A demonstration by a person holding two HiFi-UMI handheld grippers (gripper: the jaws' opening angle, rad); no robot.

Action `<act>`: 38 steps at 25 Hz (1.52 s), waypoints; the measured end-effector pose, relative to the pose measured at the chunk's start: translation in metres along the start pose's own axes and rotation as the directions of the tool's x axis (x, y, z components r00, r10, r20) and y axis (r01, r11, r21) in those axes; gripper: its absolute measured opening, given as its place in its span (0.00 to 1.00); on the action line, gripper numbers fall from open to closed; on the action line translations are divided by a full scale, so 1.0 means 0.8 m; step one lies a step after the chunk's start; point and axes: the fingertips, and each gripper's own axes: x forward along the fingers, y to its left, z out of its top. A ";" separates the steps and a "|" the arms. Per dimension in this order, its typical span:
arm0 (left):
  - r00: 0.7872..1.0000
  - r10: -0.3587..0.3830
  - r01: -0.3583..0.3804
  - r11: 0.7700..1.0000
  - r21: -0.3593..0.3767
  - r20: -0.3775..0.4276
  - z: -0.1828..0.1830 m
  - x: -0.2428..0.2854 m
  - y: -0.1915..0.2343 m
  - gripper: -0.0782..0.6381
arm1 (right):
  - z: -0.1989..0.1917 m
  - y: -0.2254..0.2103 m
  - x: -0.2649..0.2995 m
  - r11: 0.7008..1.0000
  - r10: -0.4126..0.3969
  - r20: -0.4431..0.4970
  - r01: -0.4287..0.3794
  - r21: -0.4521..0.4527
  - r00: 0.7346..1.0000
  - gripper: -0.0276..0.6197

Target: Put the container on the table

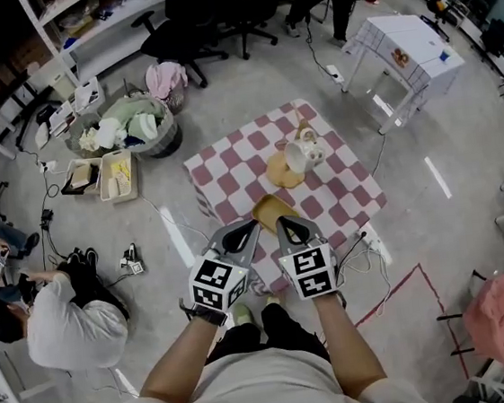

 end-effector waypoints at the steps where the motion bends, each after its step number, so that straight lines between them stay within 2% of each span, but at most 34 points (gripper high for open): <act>1: 1.000 -0.001 0.001 1.000 0.006 0.005 0.005 -0.001 -0.002 0.12 | 0.005 -0.002 -0.005 1.000 -0.006 0.012 0.006 0.001 1.000 0.06; 9: 0.998 -0.011 0.011 1.000 0.018 0.056 0.059 -0.019 -0.018 0.12 | 0.069 -0.012 -0.051 0.999 -0.026 0.140 0.023 0.026 0.990 0.06; 19: 0.990 -0.009 0.002 0.999 0.046 0.138 0.137 -0.048 -0.029 0.12 | 0.148 -0.012 -0.099 0.998 -0.047 0.265 0.053 -0.016 0.963 0.06; 31: 0.981 -0.005 -0.007 0.998 0.062 0.193 0.177 -0.067 -0.035 0.12 | 0.195 -0.008 -0.125 0.997 -0.042 0.353 0.061 -0.043 0.935 0.06; 38: 0.978 -0.004 -0.011 0.998 0.067 0.209 0.184 -0.069 -0.036 0.12 | 0.199 -0.006 -0.126 0.996 -0.044 0.359 0.066 -0.051 0.932 0.06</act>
